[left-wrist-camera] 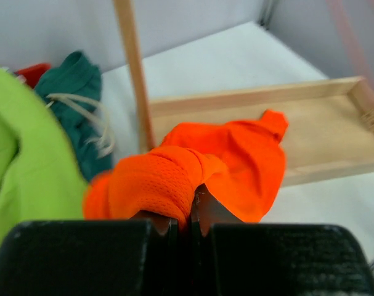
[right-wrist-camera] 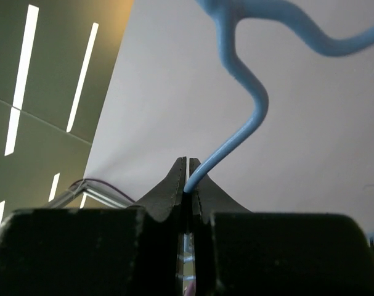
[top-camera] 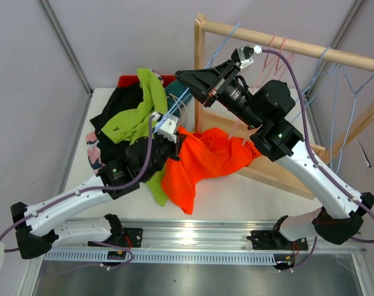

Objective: Remove the shorts from the hanger

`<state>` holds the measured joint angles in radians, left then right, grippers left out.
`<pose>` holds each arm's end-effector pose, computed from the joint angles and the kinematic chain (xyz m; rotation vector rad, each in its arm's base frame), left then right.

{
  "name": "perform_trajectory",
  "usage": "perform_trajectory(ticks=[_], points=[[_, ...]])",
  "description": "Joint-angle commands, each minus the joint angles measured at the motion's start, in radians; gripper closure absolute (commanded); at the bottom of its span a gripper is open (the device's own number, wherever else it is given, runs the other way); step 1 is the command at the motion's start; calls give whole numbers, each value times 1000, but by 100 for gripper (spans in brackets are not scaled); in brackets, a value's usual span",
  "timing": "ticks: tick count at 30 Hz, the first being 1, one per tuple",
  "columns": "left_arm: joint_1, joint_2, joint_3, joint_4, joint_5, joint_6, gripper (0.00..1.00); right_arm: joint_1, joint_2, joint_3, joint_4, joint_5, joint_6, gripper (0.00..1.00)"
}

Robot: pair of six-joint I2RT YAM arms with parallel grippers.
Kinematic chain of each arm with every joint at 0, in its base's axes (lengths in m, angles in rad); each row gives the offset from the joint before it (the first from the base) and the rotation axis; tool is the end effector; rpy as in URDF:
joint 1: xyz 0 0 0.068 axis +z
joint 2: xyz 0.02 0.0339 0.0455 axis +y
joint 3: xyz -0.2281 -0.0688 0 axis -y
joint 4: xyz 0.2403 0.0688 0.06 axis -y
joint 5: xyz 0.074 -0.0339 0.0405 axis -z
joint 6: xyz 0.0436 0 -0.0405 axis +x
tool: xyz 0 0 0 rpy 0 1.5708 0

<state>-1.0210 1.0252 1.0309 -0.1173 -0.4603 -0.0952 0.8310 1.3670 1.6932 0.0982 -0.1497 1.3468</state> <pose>0.1492 -0.2064 0.3573 0.4288 1.6357 -0.4548 0.1900 0.2178 0.5189 0.1997 1.3944 1.9695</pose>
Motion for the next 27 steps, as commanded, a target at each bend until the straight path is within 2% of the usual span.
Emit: perform_trajectory(ticks=[1,5,7,13,16,17,18,22,23,24,25,27], points=[[44,-123,55,-108,-107,35,100,3,-34,82,-6,-2,-49,100],[140,-197,129,-244,-152,75,100,2,-55,91,-41,33,-112,100],[188,-203,223,-283,-147,87,100,-10,-63,83,-46,35,-118,100],[412,-56,481,-355,-6,155,100,-64,-92,46,-41,3,-109,100],[542,60,610,-369,110,137,100,-95,-117,17,-49,-1,-110,100],[573,100,727,-377,139,126,100,-104,-123,7,-54,-2,-110,100],[634,189,773,-384,210,114,100,-122,-137,0,-57,-5,-112,100],[737,441,1096,-445,324,51,100,-173,-154,-18,-66,-31,-103,100],[752,494,1138,-458,343,42,100,-188,-155,-20,-69,-57,-97,100],[778,550,1273,-472,362,37,100,-203,-157,-24,-71,-70,-92,100],[786,650,1305,-485,368,29,100,-234,-161,-27,-71,-83,-86,100],[809,734,1383,-470,373,20,100,-260,-167,-32,-75,-113,-72,100]])
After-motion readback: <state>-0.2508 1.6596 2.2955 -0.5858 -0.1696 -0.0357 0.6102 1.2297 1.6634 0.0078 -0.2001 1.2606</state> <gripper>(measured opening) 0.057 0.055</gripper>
